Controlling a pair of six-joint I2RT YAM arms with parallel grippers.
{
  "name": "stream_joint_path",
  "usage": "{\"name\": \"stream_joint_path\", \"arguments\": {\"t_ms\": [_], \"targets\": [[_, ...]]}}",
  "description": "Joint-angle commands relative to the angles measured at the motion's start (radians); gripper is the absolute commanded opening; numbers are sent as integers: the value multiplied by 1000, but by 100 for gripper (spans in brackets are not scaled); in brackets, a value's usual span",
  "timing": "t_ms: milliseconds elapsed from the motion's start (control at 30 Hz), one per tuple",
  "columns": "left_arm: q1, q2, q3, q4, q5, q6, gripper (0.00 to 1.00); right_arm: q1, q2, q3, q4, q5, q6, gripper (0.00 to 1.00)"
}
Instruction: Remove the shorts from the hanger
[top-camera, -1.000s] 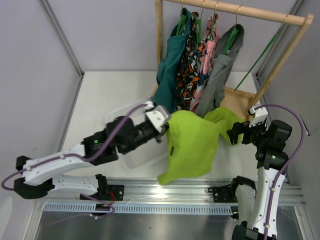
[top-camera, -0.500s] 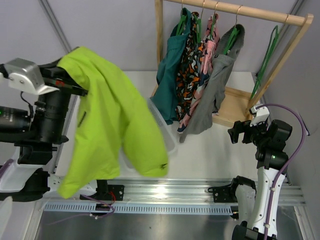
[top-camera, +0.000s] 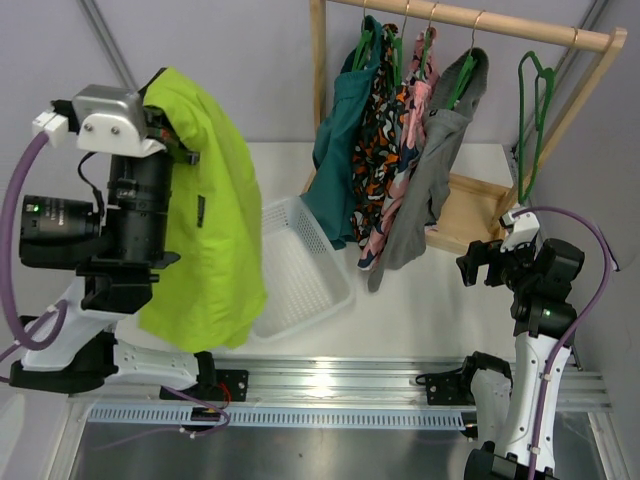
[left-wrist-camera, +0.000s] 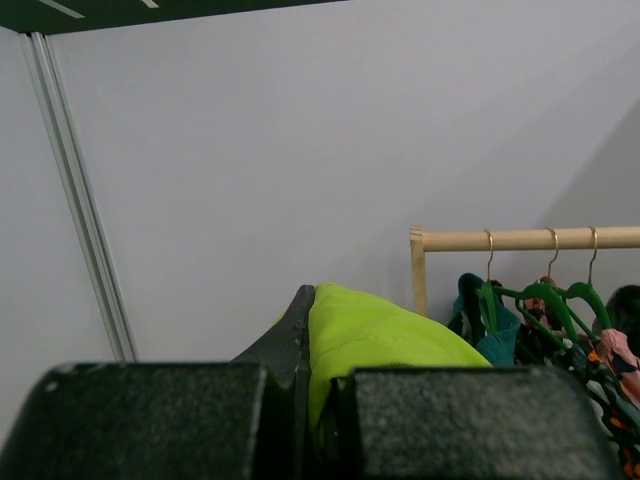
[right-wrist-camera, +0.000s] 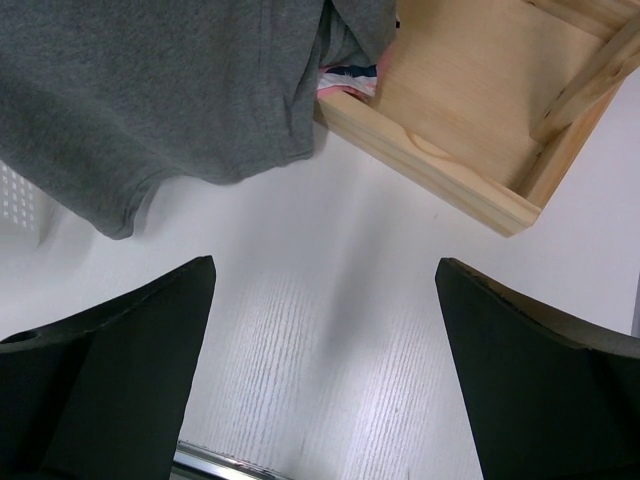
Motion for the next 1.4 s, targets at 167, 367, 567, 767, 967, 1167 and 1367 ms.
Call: {"name": "stream_joint_path", "arguments": {"t_ms": [167, 367, 567, 767, 967, 1167, 1367], "targets": [[85, 135, 202, 56, 40, 73, 0, -4, -3, -10, 42, 16, 13, 99], [199, 115, 120, -48, 49, -91, 0, -4, -7, -8, 38, 16, 13, 99], [303, 17, -113, -86, 52, -243, 0, -4, -7, -8, 36, 10, 10, 100], [383, -37, -141, -145, 85, -327, 0, -4, -6, -10, 38, 12, 11, 99], [400, -66, -141, -123, 91, -312, 0, -4, -1, -10, 39, 15, 13, 99], [410, -78, -86, -57, 74, -243, 0, -4, 4, -13, 42, 13, 13, 100], [412, -69, 28, -94, 89, -281, 0, -4, 4, -11, 42, 12, 13, 100]]}}
